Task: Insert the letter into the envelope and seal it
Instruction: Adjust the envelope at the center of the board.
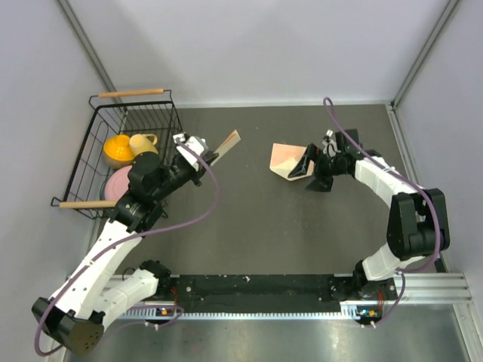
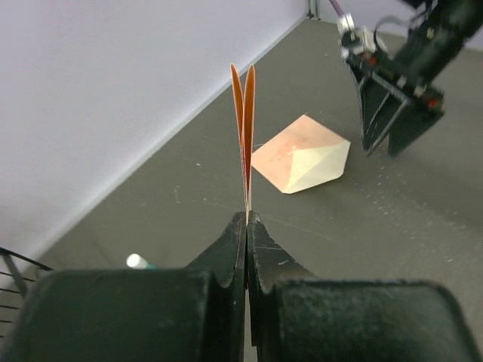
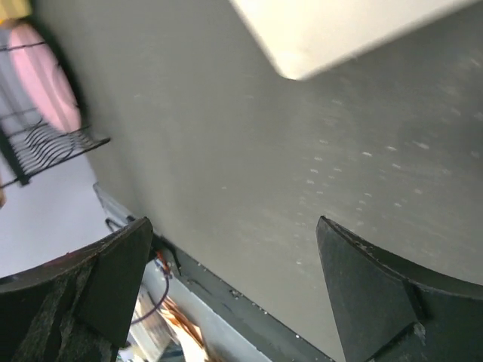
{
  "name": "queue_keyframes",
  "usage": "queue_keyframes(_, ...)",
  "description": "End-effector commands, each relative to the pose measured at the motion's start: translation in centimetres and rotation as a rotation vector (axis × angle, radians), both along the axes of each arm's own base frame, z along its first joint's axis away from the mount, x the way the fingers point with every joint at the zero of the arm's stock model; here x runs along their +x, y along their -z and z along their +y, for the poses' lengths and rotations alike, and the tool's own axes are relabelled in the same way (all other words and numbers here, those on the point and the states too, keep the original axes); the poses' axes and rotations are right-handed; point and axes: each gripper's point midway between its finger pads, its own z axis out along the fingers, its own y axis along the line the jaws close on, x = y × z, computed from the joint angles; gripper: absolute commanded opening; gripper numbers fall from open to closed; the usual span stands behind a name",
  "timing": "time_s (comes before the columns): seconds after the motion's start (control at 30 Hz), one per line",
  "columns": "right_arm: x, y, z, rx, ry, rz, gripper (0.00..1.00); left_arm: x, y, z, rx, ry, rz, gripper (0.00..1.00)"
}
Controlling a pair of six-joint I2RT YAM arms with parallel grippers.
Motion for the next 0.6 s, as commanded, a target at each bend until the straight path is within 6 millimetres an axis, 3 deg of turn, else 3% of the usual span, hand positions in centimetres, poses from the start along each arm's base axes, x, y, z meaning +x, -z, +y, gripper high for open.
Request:
queue_keyframes(0.0,1.9,3.6,-1.4,-0.038,0.242,0.026,0.89,0.1,-2.5,-0.3,-0.218,-0.023,0.106,0.00)
queue_keyframes(0.23,3.8,6.8,-1.0,0.068,0.395,0.019,0.88,-0.1,-2.6,-0.8,-0.234,0.016,0.087,0.00)
queue_keyframes(0.27,3.4,8.0,-1.5,0.058,0.426,0.029,0.87,-0.2,-2.7,-0.8,-0.229,0.020,0.080,0.00)
queue_keyframes(0.57,5.8,10.2,-2.9,0.019,0.541,-0.032,0.78,0.5,-3.2,-1.2,-0.227,0.029,0.077,0.00)
